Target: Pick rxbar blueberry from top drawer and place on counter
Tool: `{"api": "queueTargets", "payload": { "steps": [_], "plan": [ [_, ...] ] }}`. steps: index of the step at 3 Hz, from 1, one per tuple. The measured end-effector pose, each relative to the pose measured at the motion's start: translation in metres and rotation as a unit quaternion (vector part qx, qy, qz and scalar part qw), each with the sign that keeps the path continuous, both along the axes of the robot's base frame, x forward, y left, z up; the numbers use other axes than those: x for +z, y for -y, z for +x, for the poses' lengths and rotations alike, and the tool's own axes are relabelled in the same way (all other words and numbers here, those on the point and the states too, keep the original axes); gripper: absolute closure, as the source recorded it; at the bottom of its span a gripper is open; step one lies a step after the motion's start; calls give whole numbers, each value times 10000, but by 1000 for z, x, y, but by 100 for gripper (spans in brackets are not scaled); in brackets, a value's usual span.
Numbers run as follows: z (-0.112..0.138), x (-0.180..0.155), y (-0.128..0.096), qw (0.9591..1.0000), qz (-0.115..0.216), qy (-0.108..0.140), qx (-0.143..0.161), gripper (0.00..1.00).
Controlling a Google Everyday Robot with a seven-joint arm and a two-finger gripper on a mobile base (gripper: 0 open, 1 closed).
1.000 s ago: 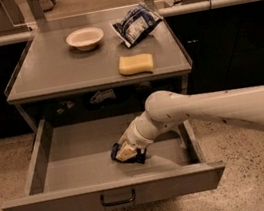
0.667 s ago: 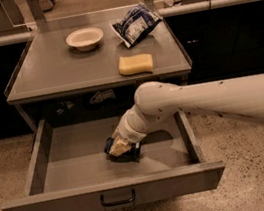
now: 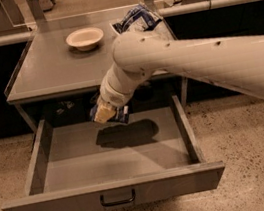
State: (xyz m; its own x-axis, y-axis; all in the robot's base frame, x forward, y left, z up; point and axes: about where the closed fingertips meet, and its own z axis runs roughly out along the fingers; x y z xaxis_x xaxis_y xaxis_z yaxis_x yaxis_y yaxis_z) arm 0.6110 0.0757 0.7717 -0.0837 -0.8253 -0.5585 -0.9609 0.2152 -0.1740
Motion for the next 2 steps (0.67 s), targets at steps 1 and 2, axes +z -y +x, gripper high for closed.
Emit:
{"api": "queueTargets", "payload": {
  "steps": [1, 2],
  "plan": [
    [21, 70, -9, 9994, -56, 352, 20, 100],
    [39, 125, -23, 9980, -117, 625, 62, 100]
  ]
}}
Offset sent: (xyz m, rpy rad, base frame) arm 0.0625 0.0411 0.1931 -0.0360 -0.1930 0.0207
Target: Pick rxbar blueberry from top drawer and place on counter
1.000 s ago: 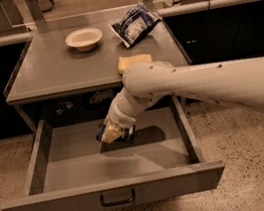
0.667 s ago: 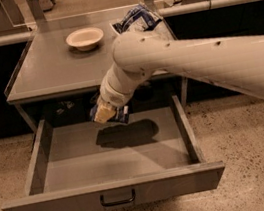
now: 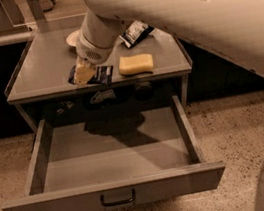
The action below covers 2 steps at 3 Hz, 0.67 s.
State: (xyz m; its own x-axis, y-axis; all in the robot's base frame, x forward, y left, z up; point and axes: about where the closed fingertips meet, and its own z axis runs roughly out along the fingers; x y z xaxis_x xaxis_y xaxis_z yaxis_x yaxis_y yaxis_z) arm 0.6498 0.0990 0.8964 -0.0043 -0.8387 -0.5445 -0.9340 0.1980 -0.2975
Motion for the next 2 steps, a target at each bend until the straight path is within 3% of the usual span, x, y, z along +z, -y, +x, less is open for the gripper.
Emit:
{"api": "queueTargets", "payload": {
  "steps": [1, 2],
  "plan": [
    [29, 20, -35, 9997, -180, 107, 148, 100],
    [65, 5, -95, 9988, -201, 70, 440, 100]
  ]
}}
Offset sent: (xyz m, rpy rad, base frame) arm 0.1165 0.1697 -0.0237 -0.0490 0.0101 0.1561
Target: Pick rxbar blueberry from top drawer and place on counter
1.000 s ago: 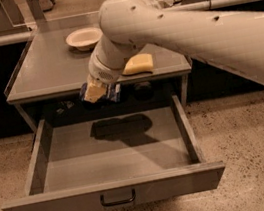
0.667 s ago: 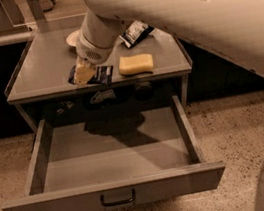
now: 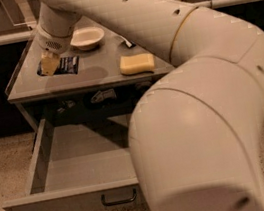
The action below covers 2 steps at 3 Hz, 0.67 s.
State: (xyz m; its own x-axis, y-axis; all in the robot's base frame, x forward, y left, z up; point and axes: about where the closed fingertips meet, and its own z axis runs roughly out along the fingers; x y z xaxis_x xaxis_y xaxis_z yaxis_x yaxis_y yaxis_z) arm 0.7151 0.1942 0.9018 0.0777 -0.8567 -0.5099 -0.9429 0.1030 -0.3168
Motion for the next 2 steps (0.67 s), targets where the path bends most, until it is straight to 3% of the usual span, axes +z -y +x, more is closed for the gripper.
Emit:
{"api": "queueTargets", "payload": {
  "steps": [1, 2],
  "plan": [
    [36, -34, -43, 9998, 112, -79, 149, 100],
    [66, -77, -49, 9992, 341, -180, 119, 100]
  ]
}}
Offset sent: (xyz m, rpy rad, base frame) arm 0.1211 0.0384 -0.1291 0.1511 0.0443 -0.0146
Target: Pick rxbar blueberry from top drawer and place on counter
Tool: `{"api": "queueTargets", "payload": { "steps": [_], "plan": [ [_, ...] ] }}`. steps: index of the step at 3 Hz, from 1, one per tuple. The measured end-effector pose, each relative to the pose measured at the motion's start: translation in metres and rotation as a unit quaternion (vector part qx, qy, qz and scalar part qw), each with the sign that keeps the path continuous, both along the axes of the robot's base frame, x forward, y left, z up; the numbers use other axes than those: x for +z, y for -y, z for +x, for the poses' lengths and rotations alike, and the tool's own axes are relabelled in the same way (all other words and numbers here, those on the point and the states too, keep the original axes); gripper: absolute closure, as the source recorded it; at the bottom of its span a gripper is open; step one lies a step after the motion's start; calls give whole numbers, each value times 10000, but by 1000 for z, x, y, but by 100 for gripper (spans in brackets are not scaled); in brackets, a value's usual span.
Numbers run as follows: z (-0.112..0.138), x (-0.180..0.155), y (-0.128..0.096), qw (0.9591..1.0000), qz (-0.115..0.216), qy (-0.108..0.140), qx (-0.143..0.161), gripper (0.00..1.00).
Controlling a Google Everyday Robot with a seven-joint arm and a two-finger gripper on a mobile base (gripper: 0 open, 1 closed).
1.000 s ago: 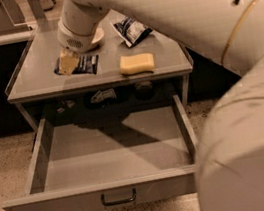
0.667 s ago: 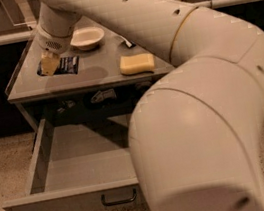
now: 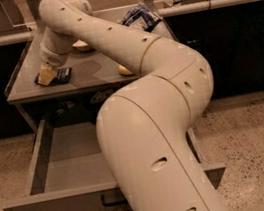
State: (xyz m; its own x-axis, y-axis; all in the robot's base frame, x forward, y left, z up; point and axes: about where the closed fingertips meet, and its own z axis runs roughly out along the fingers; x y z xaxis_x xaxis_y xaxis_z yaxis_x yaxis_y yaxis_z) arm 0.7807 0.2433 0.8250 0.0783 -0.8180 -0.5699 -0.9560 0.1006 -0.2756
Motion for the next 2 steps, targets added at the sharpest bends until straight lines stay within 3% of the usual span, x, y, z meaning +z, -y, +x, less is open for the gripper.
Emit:
{"api": "queueTargets", "payload": {
  "steps": [1, 2],
  "plan": [
    [-1, 6, 0, 10000, 0, 0, 0, 100],
    [-1, 6, 0, 10000, 0, 0, 0, 81]
  ]
}}
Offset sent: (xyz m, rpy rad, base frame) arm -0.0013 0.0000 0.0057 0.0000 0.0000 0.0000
